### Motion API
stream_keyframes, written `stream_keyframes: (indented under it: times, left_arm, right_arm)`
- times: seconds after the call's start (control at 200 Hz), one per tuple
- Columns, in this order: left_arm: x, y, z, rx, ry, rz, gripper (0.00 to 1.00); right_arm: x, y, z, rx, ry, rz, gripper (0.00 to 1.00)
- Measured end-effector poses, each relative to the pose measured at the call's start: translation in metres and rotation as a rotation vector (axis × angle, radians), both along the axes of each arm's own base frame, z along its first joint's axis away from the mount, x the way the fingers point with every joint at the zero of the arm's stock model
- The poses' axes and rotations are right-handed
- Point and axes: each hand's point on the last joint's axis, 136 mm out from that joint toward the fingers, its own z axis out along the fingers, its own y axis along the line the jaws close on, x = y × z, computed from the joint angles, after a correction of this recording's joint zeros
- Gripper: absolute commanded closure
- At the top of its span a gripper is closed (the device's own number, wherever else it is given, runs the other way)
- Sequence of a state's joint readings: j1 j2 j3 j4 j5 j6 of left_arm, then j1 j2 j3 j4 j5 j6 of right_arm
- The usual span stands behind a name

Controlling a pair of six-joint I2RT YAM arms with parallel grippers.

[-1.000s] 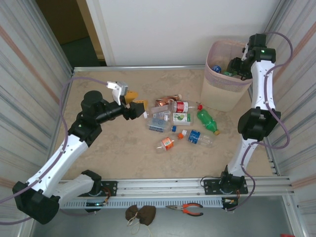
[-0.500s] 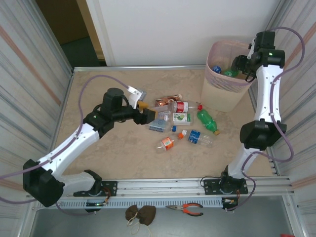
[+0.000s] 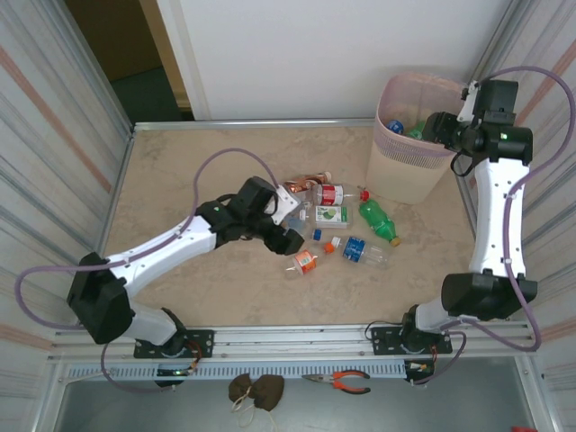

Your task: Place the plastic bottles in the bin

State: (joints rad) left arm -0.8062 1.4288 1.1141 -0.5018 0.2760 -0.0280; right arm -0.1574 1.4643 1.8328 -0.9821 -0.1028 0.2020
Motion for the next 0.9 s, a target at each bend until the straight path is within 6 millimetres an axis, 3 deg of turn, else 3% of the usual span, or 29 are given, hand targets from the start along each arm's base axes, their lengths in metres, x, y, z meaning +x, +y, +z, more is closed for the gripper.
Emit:
stream_keyframes:
  times: [0.21,0.356,0.566,0.897]
  left_arm:
    - [-0.021,-0.008,-0.037,0.179,0.065,-0.076,0.25]
    - [-0.031,-0.001,-0.062,0.287,0.119,-0.094,0.24]
    - [-0.039,0.006,-0.087,0.411,0.156,-0.105,0.21]
    - [-0.037,-0.001,-0.122,0.513,0.185,-0.129,0.22]
  right_arm:
    - [-0.014,0.003,-0.002,0.011,-0.041,-0.009,0.34]
    - [-0.016,0.003,-0.004,0.015,-0.049,-0.013,0.34]
    - [-0.017,0.004,-0.01,0.018,-0.046,-0.011,0.34]
    - [-0.014,0.007,-0.012,0.029,-0.049,0.004,0.34]
